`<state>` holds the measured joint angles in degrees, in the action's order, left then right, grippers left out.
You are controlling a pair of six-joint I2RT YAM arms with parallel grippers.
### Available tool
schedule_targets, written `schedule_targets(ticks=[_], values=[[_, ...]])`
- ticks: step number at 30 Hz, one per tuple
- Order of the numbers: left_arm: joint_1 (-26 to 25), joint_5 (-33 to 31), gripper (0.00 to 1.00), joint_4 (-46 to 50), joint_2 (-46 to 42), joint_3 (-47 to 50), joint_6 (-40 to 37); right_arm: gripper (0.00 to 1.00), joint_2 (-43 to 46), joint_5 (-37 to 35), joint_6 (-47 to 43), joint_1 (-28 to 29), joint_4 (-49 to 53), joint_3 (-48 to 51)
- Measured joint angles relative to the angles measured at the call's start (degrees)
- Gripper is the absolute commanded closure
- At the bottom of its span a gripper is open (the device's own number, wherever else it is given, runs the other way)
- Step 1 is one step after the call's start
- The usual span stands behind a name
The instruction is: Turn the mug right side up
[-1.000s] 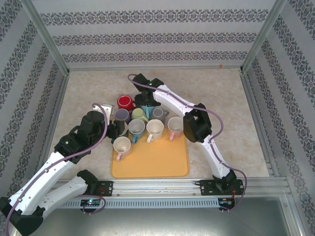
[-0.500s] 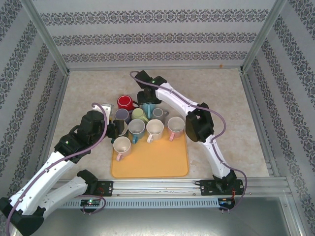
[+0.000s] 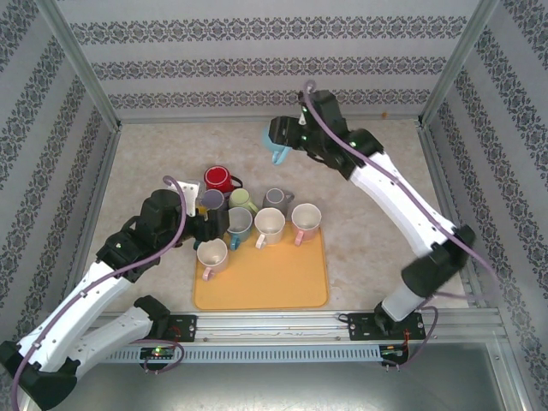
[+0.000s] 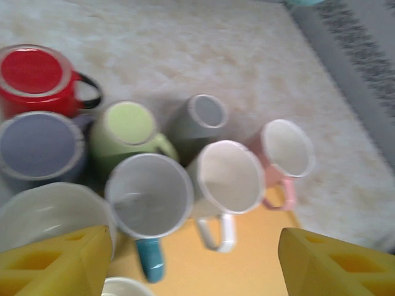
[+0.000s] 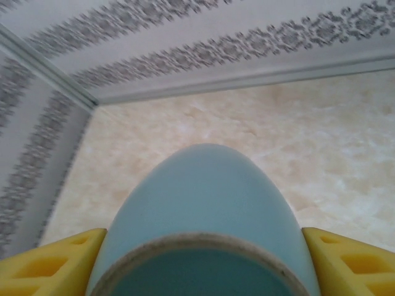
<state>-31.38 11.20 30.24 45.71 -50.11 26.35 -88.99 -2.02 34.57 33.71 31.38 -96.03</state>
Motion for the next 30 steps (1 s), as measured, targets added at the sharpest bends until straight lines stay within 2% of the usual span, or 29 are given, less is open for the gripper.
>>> schedule_targets(ticks=[3,7,14,21,30], values=[[0.0,6.32,0.23,-5.79,0.55,0.2,4.5,0.37,6.49,3.74,3.48,-0.87,-6.51,9.35],[0.02,14.93,0.22,-19.67,2.32,3.28,12.35,0.36,12.96,8.0,8.87,-1.75,-15.67,20.57],[0.07,26.91,0.2,-46.9,13.18,8.15,28.96,0.35,25.03,12.28,17.9,-2.49,-28.83,35.63],[0.11,32.96,0.22,-65.29,19.04,7.82,38.88,0.35,31.78,15.06,23.71,-2.47,-38.64,41.31],[0.28,35.71,0.29,-80.13,24.63,7.52,46.75,0.35,32.68,18.43,30.03,-2.4,-47.52,46.88]])
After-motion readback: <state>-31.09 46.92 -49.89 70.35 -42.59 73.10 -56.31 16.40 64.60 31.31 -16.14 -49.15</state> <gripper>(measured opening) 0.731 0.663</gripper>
